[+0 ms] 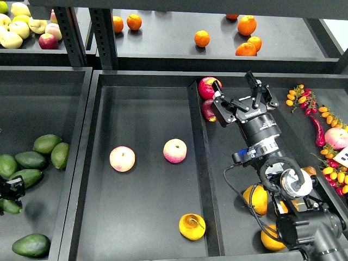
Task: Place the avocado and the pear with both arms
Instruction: 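Withdraw the left gripper upward from the avocado bin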
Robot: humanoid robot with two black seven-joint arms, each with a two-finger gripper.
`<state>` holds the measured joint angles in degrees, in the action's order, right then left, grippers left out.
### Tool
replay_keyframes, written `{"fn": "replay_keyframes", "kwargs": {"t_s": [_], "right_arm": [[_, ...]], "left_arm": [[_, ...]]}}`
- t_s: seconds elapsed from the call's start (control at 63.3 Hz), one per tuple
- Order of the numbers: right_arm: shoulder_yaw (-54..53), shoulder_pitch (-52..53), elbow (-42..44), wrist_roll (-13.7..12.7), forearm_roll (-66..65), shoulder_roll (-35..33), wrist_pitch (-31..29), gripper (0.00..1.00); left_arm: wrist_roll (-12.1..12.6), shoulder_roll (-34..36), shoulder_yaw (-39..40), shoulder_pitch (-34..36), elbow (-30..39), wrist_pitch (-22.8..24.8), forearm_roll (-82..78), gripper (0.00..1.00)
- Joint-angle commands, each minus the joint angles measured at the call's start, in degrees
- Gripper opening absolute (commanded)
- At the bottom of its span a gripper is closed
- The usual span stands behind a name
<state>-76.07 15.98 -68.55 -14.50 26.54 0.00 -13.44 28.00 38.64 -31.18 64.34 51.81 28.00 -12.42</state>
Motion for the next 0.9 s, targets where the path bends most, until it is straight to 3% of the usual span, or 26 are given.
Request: {"fn": "replay_keyframes", "kwargs": {"t_s": [0.0, 0.079, 0.253, 0.49, 0.663, 0.742, 0.884], "right_arm": [[0.04, 0.01, 0.09, 0.00, 0.00, 0.00, 0.00, 1.00], [-0.04, 0.01, 0.17, 0.00, 0.00, 0.00, -0.09, 1.00], [-0.13, 0.01, 0.26, 0.00, -0.08, 0.00, 0.00, 1.00], [-0.22, 0.01, 0.26, 0.00, -0.17, 0.00, 0.00, 1.00], [-0.04, -0.16, 0.26, -0.44, -0.17, 0.00, 0.08, 1.00], [0.04, -1.57, 0.26, -0.61, -0.17, 0.00, 0.17, 1.00], [0.04, -2.80, -0.53, -0.70, -0.17, 0.00, 0.26, 1.00]], "left_arm": [[0.00, -0.15, -0.11, -0.01, -0.04, 0.00, -0.59, 0.52], [0.00, -0.15, -0.11, 0.08, -0.04, 0.00, -2.17, 0.60], [0.00, 0.12, -0.02, 0.17, -0.04, 0.00, -2.97, 0.67], [0.00, 0.47, 0.94, 0.17, 0.05, 0.00, -2.88, 0.97], [0.00, 1.43, 6.04, 0.52, 0.05, 0.00, -2.18, 0.99], [0.00, 2.58, 13.06, 0.78, -0.04, 0.00, -2.00, 0.99], [0.00, 4.51, 19.05, 1.31, -0.13, 0.00, 0.46, 0.99]]}}
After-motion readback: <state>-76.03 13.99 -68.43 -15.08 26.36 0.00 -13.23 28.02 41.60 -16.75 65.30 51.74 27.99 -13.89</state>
